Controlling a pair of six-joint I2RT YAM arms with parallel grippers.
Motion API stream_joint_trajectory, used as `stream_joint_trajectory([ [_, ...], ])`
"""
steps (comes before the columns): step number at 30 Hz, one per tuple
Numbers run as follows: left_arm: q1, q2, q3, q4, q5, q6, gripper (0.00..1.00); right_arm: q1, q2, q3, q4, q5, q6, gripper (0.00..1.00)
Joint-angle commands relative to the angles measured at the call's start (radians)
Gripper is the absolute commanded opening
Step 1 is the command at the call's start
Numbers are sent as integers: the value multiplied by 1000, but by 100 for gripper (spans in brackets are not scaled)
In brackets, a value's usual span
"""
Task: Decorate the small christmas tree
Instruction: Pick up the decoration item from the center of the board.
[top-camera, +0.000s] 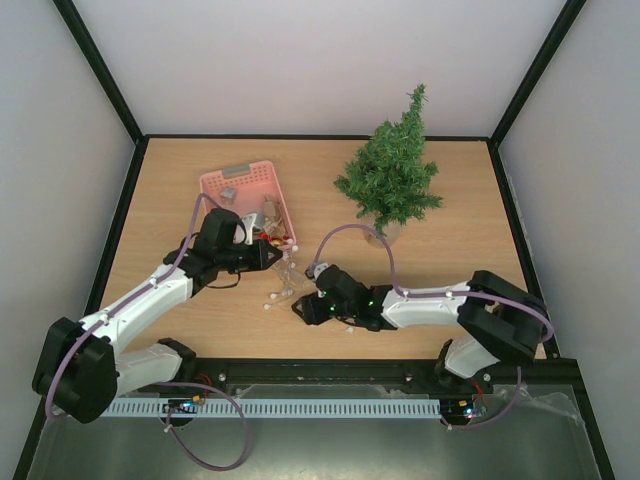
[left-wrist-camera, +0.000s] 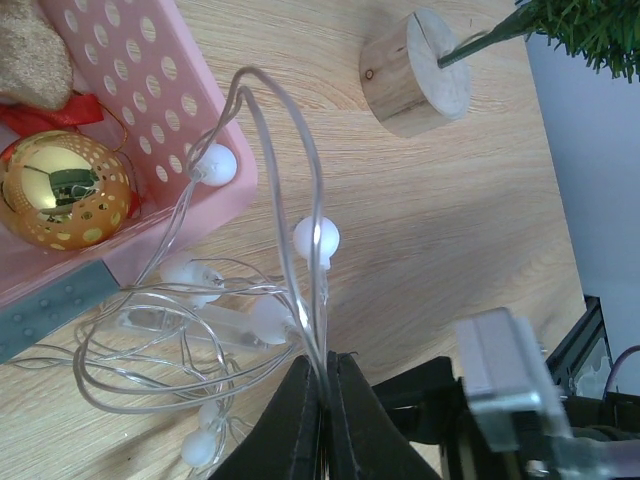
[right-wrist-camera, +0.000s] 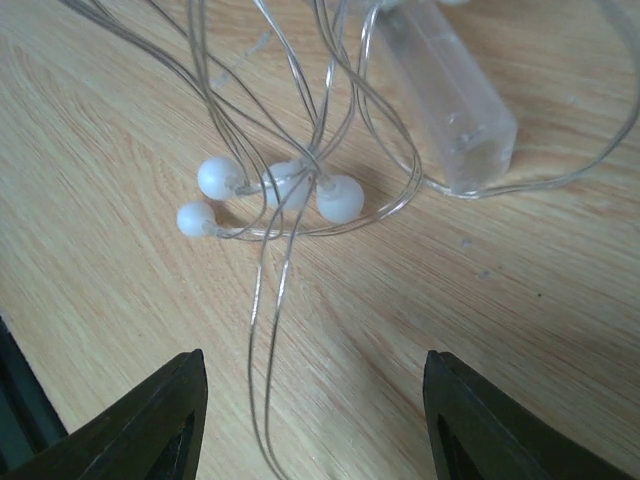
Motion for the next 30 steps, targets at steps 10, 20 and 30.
stream_joint_trajectory([
  [10,4,-40,-13,-30,24,-7,9,8,105,64,52,-19,-2,23],
  [20,4,-116,28,-147,7,30,17,8,-346,78,-244,286,-25,2],
  [30,-30,-82,42,-160,0,70,38,8,-650,191,-326,440,-82,2],
])
